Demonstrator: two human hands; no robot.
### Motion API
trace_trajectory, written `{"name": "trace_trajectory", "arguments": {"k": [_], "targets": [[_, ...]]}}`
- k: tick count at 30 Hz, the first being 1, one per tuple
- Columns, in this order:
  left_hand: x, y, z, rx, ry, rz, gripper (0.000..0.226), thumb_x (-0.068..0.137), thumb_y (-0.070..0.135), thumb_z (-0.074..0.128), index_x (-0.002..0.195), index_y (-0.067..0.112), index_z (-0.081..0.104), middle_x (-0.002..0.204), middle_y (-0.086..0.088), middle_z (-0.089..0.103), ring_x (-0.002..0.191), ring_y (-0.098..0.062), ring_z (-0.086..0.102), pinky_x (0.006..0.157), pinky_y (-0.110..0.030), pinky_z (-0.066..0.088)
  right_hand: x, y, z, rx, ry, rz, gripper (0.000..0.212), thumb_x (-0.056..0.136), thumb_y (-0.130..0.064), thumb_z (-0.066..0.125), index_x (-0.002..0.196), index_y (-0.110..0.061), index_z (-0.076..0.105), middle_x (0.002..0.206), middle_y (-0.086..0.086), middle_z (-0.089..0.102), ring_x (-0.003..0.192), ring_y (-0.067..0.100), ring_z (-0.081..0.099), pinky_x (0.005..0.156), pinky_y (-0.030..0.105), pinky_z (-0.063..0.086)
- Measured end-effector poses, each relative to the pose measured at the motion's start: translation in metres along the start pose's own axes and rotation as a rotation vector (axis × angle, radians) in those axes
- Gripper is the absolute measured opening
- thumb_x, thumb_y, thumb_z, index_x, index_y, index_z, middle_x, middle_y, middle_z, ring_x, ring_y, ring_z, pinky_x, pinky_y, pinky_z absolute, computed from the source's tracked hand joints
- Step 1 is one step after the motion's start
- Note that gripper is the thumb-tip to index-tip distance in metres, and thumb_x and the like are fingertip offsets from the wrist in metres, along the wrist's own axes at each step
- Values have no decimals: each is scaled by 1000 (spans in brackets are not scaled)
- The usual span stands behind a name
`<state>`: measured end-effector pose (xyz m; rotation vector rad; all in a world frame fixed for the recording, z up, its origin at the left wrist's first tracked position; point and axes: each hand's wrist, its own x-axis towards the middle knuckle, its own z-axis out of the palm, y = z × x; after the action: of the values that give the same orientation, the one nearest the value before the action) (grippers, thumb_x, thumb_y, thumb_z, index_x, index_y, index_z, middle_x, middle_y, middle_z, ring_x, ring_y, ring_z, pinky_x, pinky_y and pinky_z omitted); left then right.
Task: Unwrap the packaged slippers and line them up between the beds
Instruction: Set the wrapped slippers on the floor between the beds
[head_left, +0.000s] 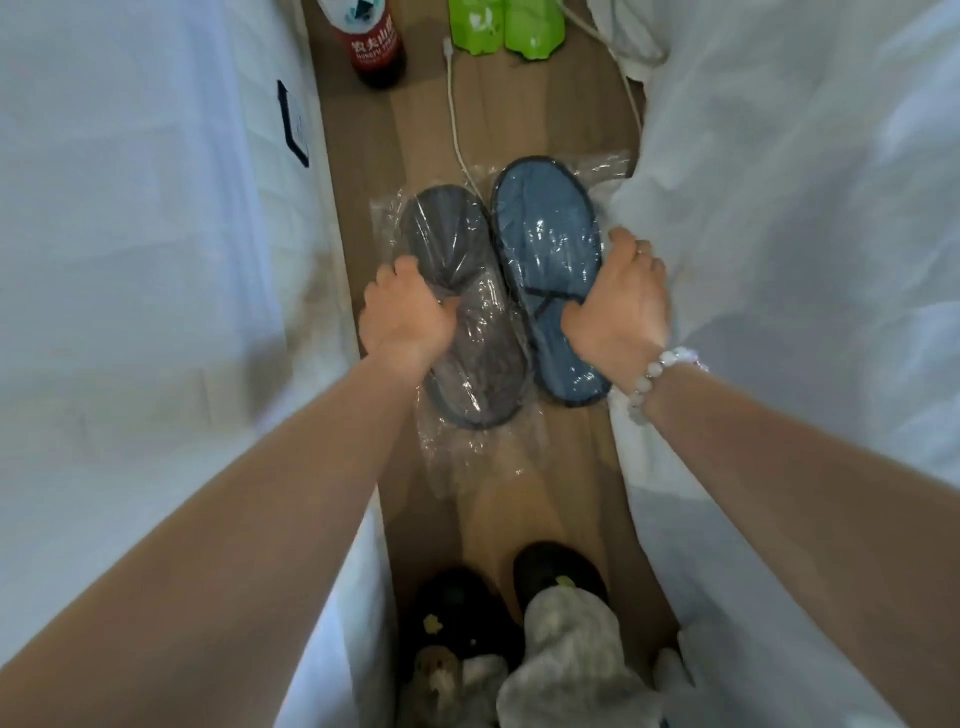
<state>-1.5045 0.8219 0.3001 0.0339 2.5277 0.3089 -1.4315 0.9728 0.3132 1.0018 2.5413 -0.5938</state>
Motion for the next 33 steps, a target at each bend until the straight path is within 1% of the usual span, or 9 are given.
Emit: {"name": "trace_trajectory", "arguments": {"k": [3, 7, 13, 17, 20, 23, 24, 29, 33], "targets": [[-39, 10, -37, 74, 117, 136, 43, 94, 19, 50, 134, 8, 39, 131, -14, 47, 117, -34, 47, 90, -43, 40, -34, -12, -47, -75, -3, -113, 67, 83, -5, 54, 143, -12, 25, 142, 10, 36, 123, 31, 38, 99, 38, 35], [-97, 37, -91, 151, 141, 323, 41, 98, 18, 42, 138, 12, 38, 134, -11, 47, 118, -30, 47, 92, -38, 39, -88, -30, -111, -162, -35, -214, 66, 86, -10, 51, 145, -15, 22, 145, 8, 33, 128, 28, 36, 102, 37, 32], [-188, 62, -184, 207, 130, 430, 42, 99, 23, 38, 141, 18, 35, 135, -4, 44, 120, -23, 44, 95, -31, 35, -174, -69, -213, -194, -88, -267, 58, 91, -16, 48, 144, -19, 25, 148, 4, 29, 133, 23, 31, 107, 34, 28], [-247, 66, -256, 177, 144, 414, 39, 98, 25, 39, 136, 19, 41, 133, -2, 47, 121, -21, 45, 97, -31, 34, -226, -91, -292, -275, -82, -350, 54, 94, -22, 42, 145, -21, 25, 148, 3, 27, 133, 22, 29, 106, 33, 28], [-290, 74, -308, 170, 175, 438, 32, 95, 23, 47, 126, 17, 53, 122, -2, 56, 111, -23, 54, 94, -34, 39, -260, -104, -347, -292, -30, -322, 48, 95, -20, 39, 143, -21, 31, 148, 4, 29, 132, 22, 31, 105, 33, 29], [-322, 78, -350, 204, 287, 499, 21, 78, 17, 69, 99, 15, 68, 92, -2, 68, 82, -24, 64, 75, -36, 50, -293, -118, -388, -277, 28, -292, 41, 96, -19, 37, 138, -19, 40, 146, 3, 31, 132, 22, 31, 104, 31, 30], [-332, 78, -362, 214, 313, 509, 20, 77, 18, 70, 97, 15, 69, 90, -2, 67, 80, -25, 64, 72, -36, 50, -303, -123, -400, -271, 43, -293, 40, 96, -19, 37, 136, -19, 42, 147, 3, 32, 132, 21, 31, 104, 31, 30], [-382, 76, -397, 213, 272, 454, 34, 100, 31, 31, 130, 20, 45, 127, 1, 51, 116, -20, 46, 94, -30, 34, -345, -144, -436, -287, 65, -349, 39, 98, -23, 35, 135, -18, 43, 148, 6, 31, 134, 21, 29, 105, 33, 29], [-418, 80, -414, 212, 274, 435, 36, 101, 32, 29, 131, 20, 44, 128, 0, 51, 118, -21, 45, 94, -31, 35, -374, -148, -455, -302, 86, -360, 38, 99, -25, 34, 135, -18, 44, 146, 7, 34, 132, 22, 32, 105, 34, 30]]}}
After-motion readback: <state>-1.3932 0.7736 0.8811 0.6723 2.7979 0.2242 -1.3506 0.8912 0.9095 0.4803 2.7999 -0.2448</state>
